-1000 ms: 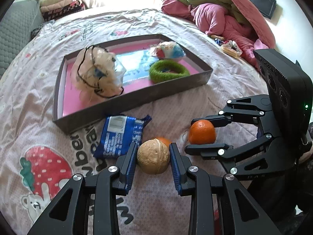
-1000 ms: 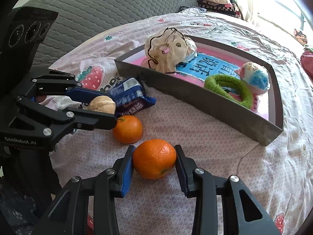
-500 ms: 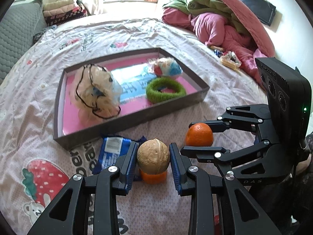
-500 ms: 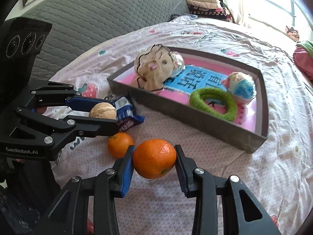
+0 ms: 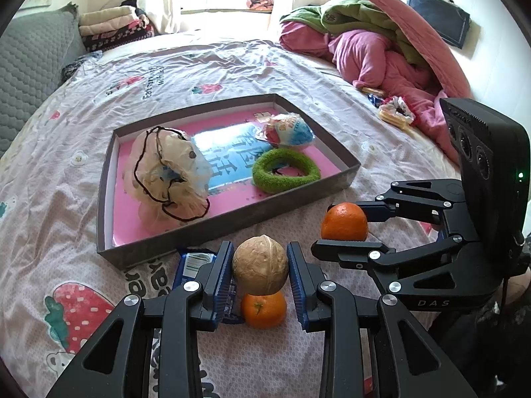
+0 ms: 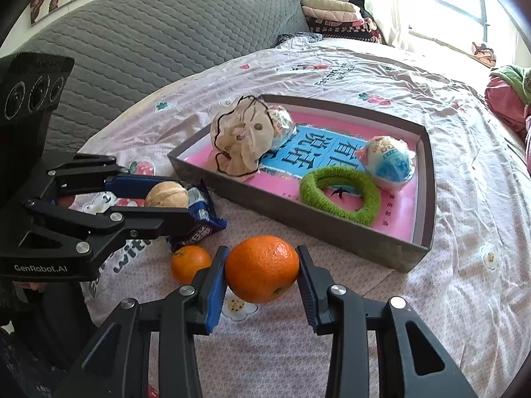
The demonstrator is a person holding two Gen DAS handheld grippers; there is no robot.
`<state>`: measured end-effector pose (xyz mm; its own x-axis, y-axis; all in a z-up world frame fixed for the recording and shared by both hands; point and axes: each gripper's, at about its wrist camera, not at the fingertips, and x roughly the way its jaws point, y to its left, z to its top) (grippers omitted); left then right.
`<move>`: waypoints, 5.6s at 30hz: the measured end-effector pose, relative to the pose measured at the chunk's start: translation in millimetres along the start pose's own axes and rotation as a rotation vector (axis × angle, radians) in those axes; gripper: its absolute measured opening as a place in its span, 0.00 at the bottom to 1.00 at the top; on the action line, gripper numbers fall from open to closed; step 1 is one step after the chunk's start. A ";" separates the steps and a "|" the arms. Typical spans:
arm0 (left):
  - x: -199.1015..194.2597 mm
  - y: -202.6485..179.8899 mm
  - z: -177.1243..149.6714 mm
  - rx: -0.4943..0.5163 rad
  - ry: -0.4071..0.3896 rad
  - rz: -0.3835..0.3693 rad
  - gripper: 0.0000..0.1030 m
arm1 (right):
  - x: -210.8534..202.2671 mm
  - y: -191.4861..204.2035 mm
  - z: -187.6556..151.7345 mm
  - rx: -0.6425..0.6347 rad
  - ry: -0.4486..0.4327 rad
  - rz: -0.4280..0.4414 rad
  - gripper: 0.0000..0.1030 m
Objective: Organize objects
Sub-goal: 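Lift the walnut with the left tool while the right lifts the orange, then carry the walnut with the left tool while the right carries the orange over the tray, then lower the walnut onto the book and open the left tool while the right lowers the orange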
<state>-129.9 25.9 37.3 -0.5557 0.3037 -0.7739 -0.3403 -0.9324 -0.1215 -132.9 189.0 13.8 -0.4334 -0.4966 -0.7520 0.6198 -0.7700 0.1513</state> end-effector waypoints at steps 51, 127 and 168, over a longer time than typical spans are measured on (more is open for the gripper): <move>-11.0 38.5 47.4 -0.166 -0.235 0.112 0.32 | -43.7 -8.8 53.6 -0.018 -0.353 -0.256 0.39; 100.1 25.3 54.5 -0.073 -0.023 0.131 0.32 | 25.9 -67.8 39.1 0.134 -0.040 -0.323 0.39; 113.2 30.1 54.8 -0.088 0.015 0.145 0.33 | 42.5 -74.2 36.6 0.162 0.005 -0.321 0.39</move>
<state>-244.6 43.0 -19.9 -0.5825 0.1626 -0.7964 -0.1895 -0.9800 -0.0615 -221.3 210.4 -5.9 -0.5860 -0.2173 -0.7807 0.3405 -0.9402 0.0060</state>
